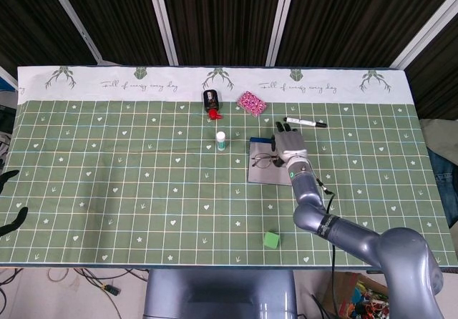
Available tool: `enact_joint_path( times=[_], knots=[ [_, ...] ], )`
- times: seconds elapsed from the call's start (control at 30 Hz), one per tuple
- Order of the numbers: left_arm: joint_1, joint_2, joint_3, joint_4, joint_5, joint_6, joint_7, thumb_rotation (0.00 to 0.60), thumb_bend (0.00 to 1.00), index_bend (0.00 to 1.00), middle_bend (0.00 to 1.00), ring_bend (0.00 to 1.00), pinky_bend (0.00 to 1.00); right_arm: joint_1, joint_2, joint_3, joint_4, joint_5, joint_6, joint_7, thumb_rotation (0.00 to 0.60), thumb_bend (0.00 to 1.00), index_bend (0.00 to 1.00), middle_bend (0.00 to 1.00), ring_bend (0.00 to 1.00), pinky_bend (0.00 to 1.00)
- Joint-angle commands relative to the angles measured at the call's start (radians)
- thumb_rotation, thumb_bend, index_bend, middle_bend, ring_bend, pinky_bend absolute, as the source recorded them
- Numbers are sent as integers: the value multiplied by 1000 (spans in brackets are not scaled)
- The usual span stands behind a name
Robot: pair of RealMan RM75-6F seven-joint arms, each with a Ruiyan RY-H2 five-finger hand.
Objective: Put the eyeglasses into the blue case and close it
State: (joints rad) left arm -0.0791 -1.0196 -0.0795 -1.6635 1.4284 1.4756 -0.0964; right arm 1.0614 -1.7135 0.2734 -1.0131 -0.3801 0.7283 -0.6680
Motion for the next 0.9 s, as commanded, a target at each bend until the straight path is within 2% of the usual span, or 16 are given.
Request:
enact_joint_path(
  times=[0.03, 0.2, 0.33, 0.63, 0.9],
  knots=[
    [0, 0, 0, 0, 0, 1, 0, 600, 314, 160, 0, 0, 0, 0, 5, -1, -6, 4, 5, -1, 600, 319, 332, 5, 0, 183],
    [1, 0, -1, 0, 0, 1, 0, 600, 313, 160, 0, 0, 0, -5, 20, 3, -31, 4, 21, 7, 600, 318, 331, 5, 0, 182],
    [0, 0, -1, 0, 1, 2, -1, 600, 314, 160, 0, 0, 0, -21, 51, 12, -93, -19, 46, 34, 600, 318, 317, 6, 0, 183],
    [1, -1, 0, -2, 4, 3, 2, 600, 314, 160, 0, 0, 0, -109, 155, -27, -360, -155, 165, 94, 600, 318, 209, 42, 13, 183],
    [0, -3, 2, -3, 4, 1, 4, 600, 314, 160, 0, 0, 0, -181, 186, -82, -522, -286, 301, 112, 600, 318, 165, 212, 213, 183]
  ],
)
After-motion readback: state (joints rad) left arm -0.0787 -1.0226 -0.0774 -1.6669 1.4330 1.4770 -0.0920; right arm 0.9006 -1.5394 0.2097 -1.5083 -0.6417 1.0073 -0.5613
